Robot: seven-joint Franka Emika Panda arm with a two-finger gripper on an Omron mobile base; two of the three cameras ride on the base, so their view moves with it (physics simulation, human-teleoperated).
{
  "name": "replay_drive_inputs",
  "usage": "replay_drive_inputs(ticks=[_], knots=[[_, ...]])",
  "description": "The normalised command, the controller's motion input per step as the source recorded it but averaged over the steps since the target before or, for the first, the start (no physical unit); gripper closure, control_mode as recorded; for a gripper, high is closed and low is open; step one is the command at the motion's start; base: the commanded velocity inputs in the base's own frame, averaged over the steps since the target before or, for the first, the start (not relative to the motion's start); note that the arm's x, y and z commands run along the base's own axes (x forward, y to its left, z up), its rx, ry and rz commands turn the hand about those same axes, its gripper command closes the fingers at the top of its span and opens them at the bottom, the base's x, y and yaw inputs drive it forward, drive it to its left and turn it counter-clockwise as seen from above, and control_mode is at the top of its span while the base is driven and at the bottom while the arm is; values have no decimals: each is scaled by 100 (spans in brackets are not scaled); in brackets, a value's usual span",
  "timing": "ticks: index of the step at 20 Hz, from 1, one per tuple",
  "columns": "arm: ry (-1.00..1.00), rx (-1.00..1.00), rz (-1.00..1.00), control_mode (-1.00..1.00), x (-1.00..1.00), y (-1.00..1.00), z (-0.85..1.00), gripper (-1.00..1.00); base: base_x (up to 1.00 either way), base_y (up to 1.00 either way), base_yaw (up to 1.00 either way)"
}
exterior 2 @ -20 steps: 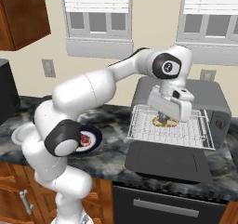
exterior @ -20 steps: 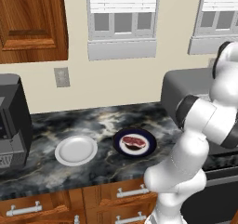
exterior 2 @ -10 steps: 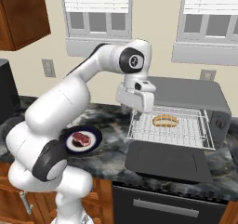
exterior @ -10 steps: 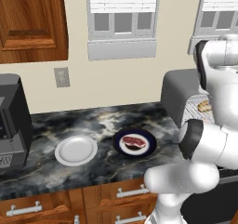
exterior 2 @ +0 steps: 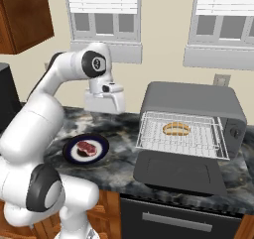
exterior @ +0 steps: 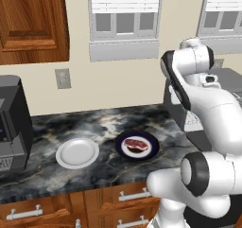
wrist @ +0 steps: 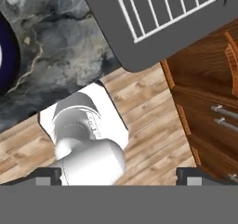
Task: Open the toaster oven door. Place the hotdog bun on the bottom rack in the toaster oven and place the steak on the top rack.
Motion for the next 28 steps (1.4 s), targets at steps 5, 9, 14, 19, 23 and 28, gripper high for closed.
replay_drive_inputs(ticks=[5,9,14,19,23,28], knots=[[0,-2,35,-100,25,100,-17,-100,0,0,0],[-6,0,32,-100,39,96,-48,-100,0,0,0],[-6,6,28,-100,45,57,-66,-100,0,0,0],[-2,8,30,-100,33,12,-61,-100,0,0,0],[0,7,24,-100,31,1,-49,-100,0,0,0],[0,6,24,-100,10,10,-53,-100,0,0,0]])
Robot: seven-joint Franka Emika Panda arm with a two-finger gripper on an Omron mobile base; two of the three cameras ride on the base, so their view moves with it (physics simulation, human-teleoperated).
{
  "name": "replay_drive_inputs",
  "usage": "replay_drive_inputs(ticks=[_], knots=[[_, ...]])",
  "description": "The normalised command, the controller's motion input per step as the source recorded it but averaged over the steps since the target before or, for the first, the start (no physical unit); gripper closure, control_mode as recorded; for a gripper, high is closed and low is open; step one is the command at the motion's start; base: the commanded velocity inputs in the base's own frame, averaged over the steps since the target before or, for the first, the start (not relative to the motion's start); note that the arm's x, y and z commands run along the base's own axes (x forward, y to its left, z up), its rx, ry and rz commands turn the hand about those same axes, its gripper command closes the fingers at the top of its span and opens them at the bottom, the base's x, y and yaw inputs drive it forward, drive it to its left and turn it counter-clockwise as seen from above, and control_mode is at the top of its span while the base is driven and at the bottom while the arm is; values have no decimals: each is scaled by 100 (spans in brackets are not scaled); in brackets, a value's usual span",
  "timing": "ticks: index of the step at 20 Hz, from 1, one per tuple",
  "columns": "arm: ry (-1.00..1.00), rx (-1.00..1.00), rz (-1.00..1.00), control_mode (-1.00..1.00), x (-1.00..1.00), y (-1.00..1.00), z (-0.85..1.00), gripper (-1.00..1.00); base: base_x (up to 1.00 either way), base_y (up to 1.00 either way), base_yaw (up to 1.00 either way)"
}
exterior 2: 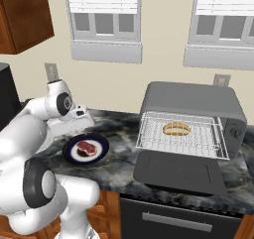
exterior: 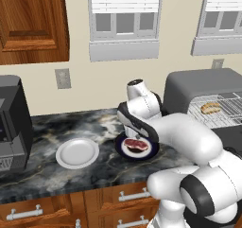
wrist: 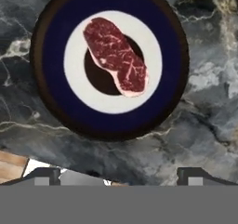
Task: Open the toaster oven door. Place the hotdog bun on the bottom rack in the toaster oven and place the steak on the top rack.
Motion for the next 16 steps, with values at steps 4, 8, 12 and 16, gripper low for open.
replay_drive_inputs(ticks=[4,8,12,16], knots=[[0,11,22,-100,17,0,-66,-100,0,0,0],[0,8,20,-100,39,0,-55,-100,0,0,0],[0,4,19,-100,48,0,-42,-100,0,0,0],[0,1,17,-100,31,0,-25,-100,0,0,0]])
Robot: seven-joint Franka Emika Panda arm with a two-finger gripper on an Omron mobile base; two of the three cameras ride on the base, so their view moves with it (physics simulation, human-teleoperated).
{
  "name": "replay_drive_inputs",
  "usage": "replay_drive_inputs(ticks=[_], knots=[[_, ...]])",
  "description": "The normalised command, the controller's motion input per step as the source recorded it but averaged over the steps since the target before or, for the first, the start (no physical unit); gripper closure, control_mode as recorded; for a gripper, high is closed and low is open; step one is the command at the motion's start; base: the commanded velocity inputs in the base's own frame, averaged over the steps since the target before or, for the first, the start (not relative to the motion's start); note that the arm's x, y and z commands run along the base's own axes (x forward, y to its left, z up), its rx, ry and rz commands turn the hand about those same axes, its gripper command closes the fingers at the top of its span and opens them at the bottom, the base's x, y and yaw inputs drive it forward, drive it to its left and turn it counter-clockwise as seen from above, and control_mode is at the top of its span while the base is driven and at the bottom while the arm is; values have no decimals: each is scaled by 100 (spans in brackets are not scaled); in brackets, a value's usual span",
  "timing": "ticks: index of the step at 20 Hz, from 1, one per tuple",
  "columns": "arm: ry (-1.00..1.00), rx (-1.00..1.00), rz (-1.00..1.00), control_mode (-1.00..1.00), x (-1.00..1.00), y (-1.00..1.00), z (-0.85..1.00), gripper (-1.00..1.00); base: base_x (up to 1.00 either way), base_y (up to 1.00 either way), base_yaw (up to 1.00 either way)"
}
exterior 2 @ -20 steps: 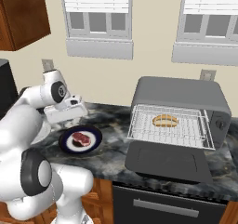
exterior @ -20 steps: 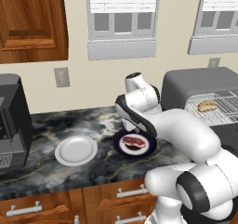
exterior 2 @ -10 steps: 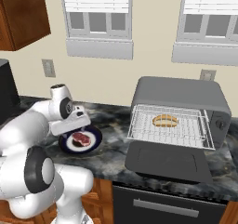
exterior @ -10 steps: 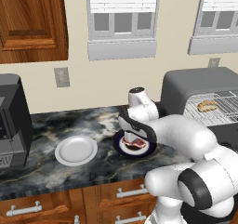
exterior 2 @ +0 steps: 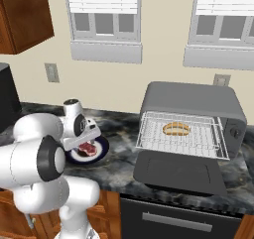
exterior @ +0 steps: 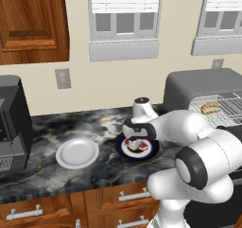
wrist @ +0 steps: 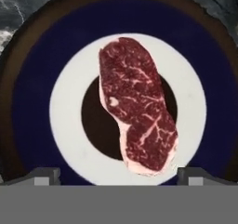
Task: Open the toaster oven door. Place the hotdog bun on the bottom rack in the toaster oven and place the steak on the top rack.
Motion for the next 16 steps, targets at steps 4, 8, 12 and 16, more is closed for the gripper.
replay_drive_inputs(ticks=[4,8,12,16], knots=[[0,0,14,-100,17,0,-28,-100,0,0,0],[0,0,13,-100,22,0,-30,-100,0,0,0],[0,0,11,-100,33,0,-19,-100,0,0,0],[0,0,8,-100,24,0,-21,-100,0,0,0]])
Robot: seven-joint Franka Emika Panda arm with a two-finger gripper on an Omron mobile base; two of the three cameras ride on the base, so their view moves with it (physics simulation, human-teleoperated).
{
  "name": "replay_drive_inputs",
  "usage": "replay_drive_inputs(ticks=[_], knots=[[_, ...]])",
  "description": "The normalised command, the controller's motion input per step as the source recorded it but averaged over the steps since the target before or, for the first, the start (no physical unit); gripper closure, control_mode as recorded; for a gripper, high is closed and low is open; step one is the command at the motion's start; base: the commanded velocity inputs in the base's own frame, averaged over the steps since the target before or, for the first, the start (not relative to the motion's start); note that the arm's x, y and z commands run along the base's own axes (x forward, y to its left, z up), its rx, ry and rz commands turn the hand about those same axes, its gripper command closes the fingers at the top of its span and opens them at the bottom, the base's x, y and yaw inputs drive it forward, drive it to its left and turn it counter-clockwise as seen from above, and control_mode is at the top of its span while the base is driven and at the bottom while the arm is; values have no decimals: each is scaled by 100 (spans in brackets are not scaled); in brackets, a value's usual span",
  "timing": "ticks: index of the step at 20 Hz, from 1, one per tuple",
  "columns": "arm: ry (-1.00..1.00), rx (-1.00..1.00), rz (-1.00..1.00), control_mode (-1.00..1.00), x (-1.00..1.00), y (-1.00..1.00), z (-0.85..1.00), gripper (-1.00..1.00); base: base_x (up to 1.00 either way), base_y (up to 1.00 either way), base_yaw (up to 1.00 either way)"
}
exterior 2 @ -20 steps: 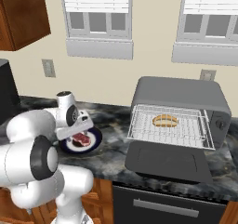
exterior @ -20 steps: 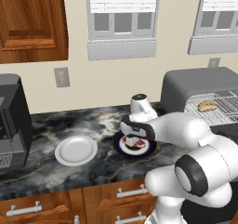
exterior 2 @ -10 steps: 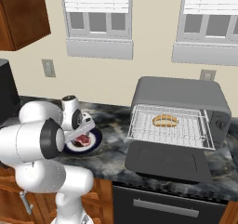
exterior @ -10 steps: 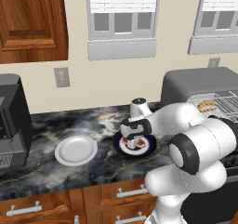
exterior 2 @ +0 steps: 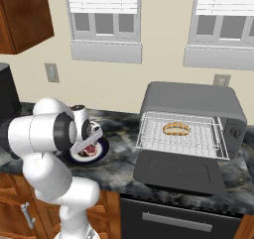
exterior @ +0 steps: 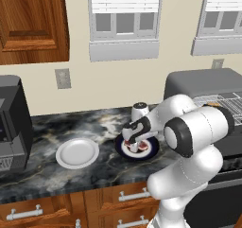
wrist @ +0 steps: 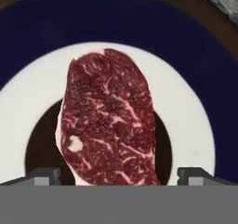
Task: Open the toaster oven door. Place the hotdog bun on the bottom rack in the toaster oven and place the steak on the top rack.
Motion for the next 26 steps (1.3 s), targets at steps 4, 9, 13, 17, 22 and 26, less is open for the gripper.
replay_drive_inputs(ticks=[4,9,13,17,22,26], knots=[[1,0,7,-100,15,0,-31,-100,0,0,0],[3,0,7,-100,15,6,-36,-100,0,0,0],[2,0,6,-100,3,13,-38,100,0,0,0],[0,0,1,-100,0,32,-66,100,0,0,0],[0,0,0,-100,3,14,-30,100,0,0,0],[-2,0,0,-100,1,20,9,100,0,0,0]])
